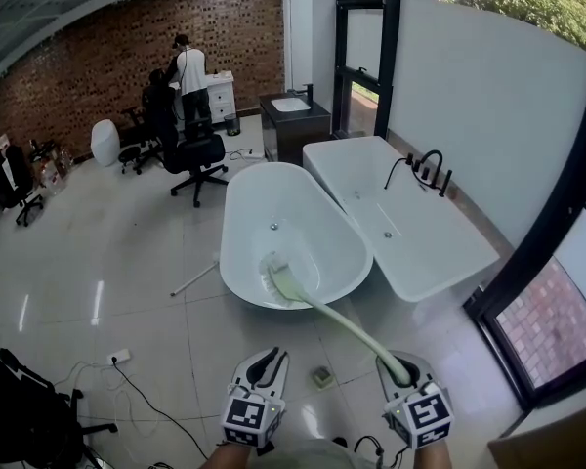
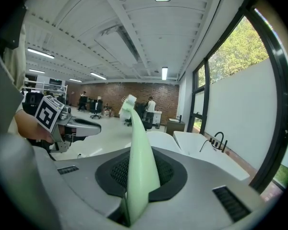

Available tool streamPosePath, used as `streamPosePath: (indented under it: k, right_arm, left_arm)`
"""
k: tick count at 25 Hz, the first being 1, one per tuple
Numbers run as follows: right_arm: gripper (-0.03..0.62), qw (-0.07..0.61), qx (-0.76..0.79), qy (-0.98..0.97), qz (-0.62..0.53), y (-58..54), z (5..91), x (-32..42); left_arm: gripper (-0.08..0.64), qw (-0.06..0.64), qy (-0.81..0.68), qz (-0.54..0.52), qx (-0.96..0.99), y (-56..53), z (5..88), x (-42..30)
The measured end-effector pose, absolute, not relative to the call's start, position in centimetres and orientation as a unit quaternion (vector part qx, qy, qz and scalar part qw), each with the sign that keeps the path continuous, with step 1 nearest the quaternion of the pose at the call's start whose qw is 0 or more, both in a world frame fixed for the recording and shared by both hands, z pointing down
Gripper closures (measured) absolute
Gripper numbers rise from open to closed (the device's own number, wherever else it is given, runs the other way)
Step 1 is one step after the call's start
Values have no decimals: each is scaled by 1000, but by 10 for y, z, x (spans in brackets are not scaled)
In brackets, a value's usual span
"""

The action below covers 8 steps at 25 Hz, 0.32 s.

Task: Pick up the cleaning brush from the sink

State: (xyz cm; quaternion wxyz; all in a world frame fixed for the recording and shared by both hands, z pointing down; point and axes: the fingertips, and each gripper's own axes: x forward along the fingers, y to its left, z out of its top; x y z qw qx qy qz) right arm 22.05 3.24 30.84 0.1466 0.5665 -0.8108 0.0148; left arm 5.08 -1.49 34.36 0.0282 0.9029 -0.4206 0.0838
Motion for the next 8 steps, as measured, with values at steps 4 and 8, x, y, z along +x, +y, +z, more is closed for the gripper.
streamPosePath:
  k: [4, 8]
  right_arm:
    - [574, 145, 568, -810, 17, 32, 309, 226]
    - [575, 151, 566, -810, 20, 34, 315, 232]
  left_arm:
    - [497, 29, -418, 80, 905, -15, 345, 57]
    - [497, 30, -420, 84, 903, -16, 351, 61]
